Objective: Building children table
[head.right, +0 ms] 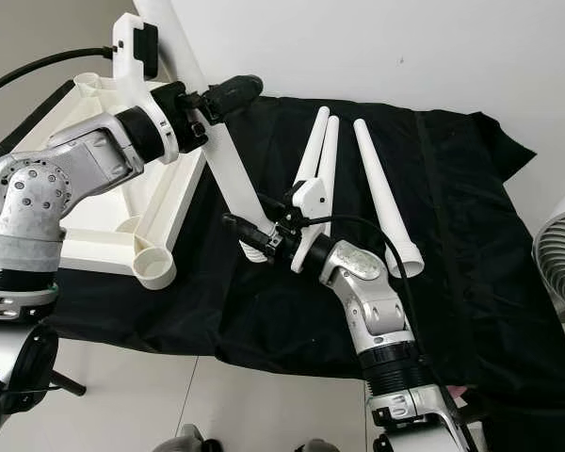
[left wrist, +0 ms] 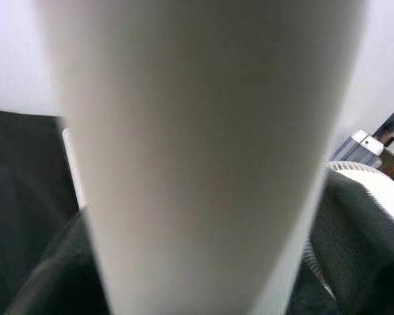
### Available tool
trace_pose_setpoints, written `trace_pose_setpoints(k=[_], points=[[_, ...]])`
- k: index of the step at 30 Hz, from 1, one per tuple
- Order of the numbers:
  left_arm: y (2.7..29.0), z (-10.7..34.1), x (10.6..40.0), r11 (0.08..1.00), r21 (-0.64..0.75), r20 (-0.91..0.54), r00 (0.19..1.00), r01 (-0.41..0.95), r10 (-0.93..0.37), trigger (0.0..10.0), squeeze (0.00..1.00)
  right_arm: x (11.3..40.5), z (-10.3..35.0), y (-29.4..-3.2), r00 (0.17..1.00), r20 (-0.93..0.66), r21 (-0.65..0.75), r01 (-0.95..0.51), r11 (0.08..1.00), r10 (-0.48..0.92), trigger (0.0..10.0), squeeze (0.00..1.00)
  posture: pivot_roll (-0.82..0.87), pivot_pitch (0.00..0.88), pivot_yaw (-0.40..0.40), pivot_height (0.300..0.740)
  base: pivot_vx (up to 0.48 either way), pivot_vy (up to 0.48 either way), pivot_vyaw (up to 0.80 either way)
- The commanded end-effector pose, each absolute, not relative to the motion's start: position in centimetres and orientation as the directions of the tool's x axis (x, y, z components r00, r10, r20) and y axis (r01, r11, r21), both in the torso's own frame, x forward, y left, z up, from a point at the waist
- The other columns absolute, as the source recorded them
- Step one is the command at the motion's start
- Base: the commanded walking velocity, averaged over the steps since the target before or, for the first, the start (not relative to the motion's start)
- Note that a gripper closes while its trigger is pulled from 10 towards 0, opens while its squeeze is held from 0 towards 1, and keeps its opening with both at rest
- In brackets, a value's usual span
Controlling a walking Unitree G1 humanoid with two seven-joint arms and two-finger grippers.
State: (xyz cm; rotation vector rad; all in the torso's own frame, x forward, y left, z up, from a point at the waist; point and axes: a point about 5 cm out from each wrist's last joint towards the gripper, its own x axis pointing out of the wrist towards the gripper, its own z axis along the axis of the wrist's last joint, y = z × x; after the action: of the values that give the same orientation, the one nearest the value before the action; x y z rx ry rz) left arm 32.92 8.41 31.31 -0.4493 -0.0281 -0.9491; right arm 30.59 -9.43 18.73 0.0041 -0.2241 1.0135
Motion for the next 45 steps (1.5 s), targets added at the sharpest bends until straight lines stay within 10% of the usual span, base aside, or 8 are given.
trace_pose_setpoints(k=[1,15,16,17,21,27,28,45], points=[[7.8,32.8,30.8,0.098,-0.212,0.367,0.172,0.972,-0.914,0.0,0.00,30.6,19.0,-9.5,0.515,0.200,-0.120,-0.831,0.543,0.833,10.0,0.00,-0.08,0.052,0.059,0.740,0.000,0.000,0.00],[7.8,33.6,30.8,0.081,-0.208,0.396,0.159,0.975,-0.905,0.0,0.00,31.3,18.9,-9.9,0.582,0.158,-0.088,-0.796,0.599,0.797,10.0,0.00,-0.08,0.048,0.056,0.740,0.000,0.000,0.00],[7.7,33.8,30.8,0.103,-0.198,0.385,0.174,0.975,-0.906,6.4,0.00,31.4,18.9,-9.9,0.585,0.153,-0.091,-0.794,0.601,0.796,10.0,0.15,-0.08,0.049,0.055,0.740,0.000,0.000,0.00],[7.6,34.0,31.1,0.145,-0.184,0.373,0.206,0.972,-0.905,10.0,0.00,31.5,18.9,-10.0,0.596,0.143,-0.092,-0.787,0.610,0.790,10.0,0.98,-0.08,0.049,0.055,0.740,0.000,0.000,0.00],[7.5,34.1,31.4,0.193,-0.169,0.366,0.243,0.967,-0.898,10.0,0.00,31.6,18.9,-10.0,0.601,0.141,-0.085,-0.785,0.614,0.787,10.0,1.00,-0.08,0.048,0.053,0.740,0.000,0.000,0.00],[7.1,34.0,31.7,0.312,-0.092,0.321,0.325,0.946,-0.889,10.0,0.00,32.1,19.4,-10.0,0.646,0.104,-0.133,-0.745,0.654,0.756,10.0,1.00,-0.07,0.048,0.050,0.740,0.000,0.000,0.00],[6.8,33.8,31.7,0.344,-0.058,0.303,0.345,0.937,-0.888,10.0,0.00,32.3,19.6,-9.9,0.655,0.086,-0.156,-0.735,0.660,0.750,10.0,0.00,-0.07,0.049,0.049,0.740,0.000,0.000,0.00],[4.0,32.4,30.3,0.392,0.124,0.255,0.352,0.912,-0.901,10.0,0.00,33.4,22.0,-7.7,0.660,0.015,-0.242,-0.726,0.643,0.751,10.0,0.00,-0.07,0.060,0.043,0.740,0.000,0.000,0.00]])
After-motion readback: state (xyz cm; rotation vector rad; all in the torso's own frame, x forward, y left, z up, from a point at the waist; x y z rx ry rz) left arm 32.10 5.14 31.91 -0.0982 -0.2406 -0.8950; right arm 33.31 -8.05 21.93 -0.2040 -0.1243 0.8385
